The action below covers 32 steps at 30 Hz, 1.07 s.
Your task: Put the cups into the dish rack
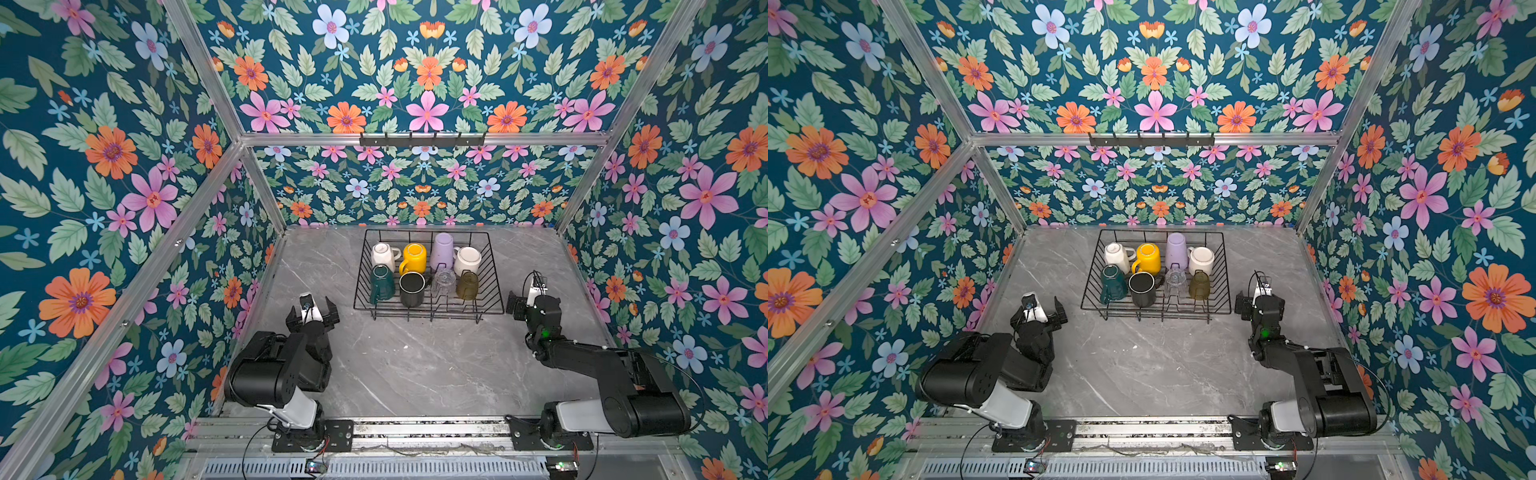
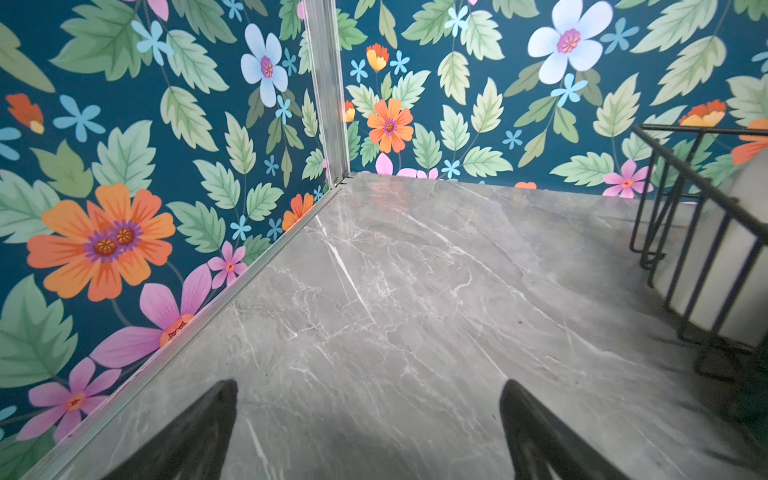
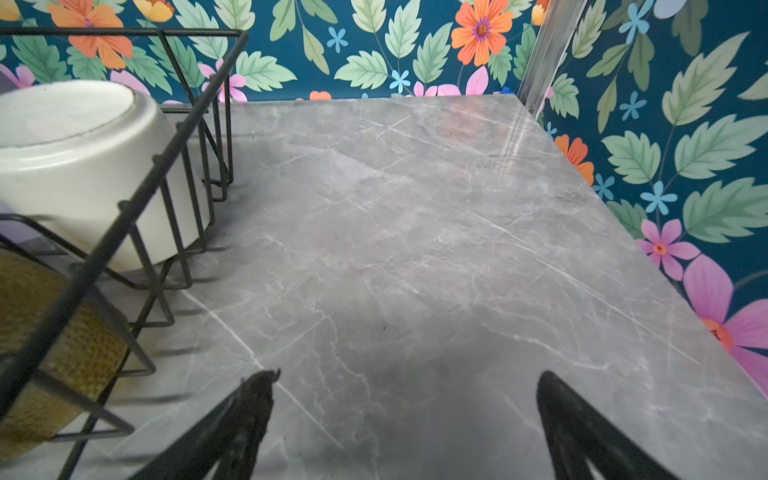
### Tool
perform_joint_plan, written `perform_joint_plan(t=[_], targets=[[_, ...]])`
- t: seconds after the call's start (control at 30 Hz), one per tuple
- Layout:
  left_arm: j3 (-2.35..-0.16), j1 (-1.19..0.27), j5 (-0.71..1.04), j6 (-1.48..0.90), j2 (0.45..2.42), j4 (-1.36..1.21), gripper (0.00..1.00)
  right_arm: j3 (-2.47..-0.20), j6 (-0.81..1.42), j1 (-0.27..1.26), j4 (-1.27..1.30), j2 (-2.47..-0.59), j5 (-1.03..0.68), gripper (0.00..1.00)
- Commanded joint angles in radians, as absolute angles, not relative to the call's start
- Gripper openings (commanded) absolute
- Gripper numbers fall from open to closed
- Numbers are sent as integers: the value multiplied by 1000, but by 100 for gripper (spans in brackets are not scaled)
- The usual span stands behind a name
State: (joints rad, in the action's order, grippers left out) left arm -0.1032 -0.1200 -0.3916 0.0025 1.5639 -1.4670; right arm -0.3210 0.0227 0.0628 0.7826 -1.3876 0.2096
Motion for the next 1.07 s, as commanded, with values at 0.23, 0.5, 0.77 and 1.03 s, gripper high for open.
perform_joint_plan(t=[0.23,0.5,0.77,1.03], targets=[[-180,-103,-326,29,1640,-1505,100,-291,0,58,887,-1385,140,99],[-219,-104,-331,32,1630,-1421,100,-266,-2,58,935,-1387,135,99],[-193,-110,-334,37,1634,-1470,100,-228,-5,54,1073,-1448,123,99],[-219,-109,-342,33,1631,-1415,100,-229,-5,54,1054,-1440,120,99]])
